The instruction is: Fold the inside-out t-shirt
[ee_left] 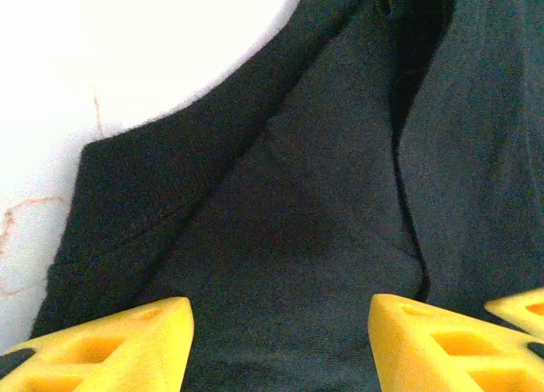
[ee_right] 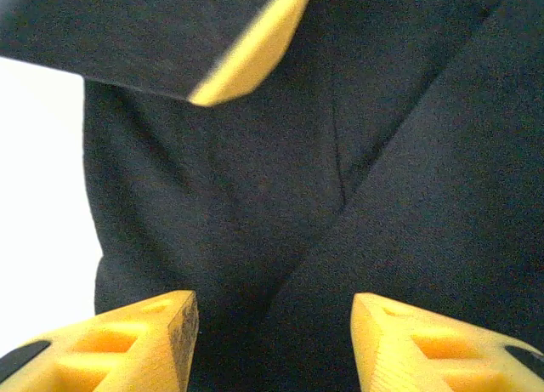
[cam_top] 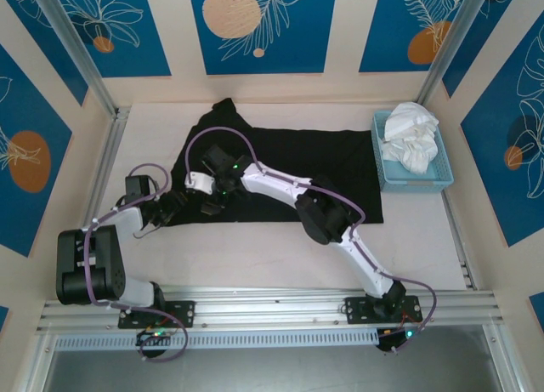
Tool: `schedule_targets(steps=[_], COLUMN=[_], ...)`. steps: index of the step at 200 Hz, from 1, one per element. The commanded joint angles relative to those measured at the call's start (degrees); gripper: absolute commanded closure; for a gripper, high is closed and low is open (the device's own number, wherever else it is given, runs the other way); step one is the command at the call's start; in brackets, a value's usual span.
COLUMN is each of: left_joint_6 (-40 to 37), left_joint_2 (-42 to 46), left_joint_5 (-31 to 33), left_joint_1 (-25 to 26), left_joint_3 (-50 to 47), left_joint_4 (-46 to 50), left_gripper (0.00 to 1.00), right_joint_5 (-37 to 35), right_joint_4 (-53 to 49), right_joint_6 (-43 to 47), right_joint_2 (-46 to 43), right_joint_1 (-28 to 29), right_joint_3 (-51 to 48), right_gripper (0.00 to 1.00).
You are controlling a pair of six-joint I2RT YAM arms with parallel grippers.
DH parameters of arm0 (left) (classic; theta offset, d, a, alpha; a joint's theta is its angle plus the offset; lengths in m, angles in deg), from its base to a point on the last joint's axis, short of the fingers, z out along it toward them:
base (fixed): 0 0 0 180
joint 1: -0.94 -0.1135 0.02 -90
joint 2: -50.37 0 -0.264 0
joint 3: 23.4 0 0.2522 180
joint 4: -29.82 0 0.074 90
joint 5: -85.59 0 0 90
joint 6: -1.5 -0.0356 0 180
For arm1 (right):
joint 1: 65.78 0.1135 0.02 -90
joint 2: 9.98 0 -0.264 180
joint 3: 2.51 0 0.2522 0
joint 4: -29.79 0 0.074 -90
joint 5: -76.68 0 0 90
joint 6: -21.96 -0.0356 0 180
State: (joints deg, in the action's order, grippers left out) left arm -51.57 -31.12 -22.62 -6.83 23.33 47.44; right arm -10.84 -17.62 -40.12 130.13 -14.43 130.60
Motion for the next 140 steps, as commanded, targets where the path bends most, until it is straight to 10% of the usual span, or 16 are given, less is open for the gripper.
schedule_targets(steps=[1,83,140], left_joint_6=[-0.8,-0.9,-0.9], left_joint_2=[-1.4,-1.8,-1.7], left_joint_5=[1.1,1.4,1.7], left_joint_1=[-1.2,-1.4,-1.4], left_joint_3=[-1.6,-1.7,-1.8], left_joint_4=[2.4,2.2,2.5], left_gripper=[0.42,0.42,0.42], right_joint_5=[-1.6,-2.8,2.5], right_joint_4=[-4.1,-3.4,3.8], right_joint_6=[2.2,0.7,-12.0], right_joint_2=[2.4,3.0,-2.9], right_joint_1=[-0.2,-0.3,-5.0], right_joint_3=[3.6,4.4,0.7], right_gripper=[0.48,0.95,1.0])
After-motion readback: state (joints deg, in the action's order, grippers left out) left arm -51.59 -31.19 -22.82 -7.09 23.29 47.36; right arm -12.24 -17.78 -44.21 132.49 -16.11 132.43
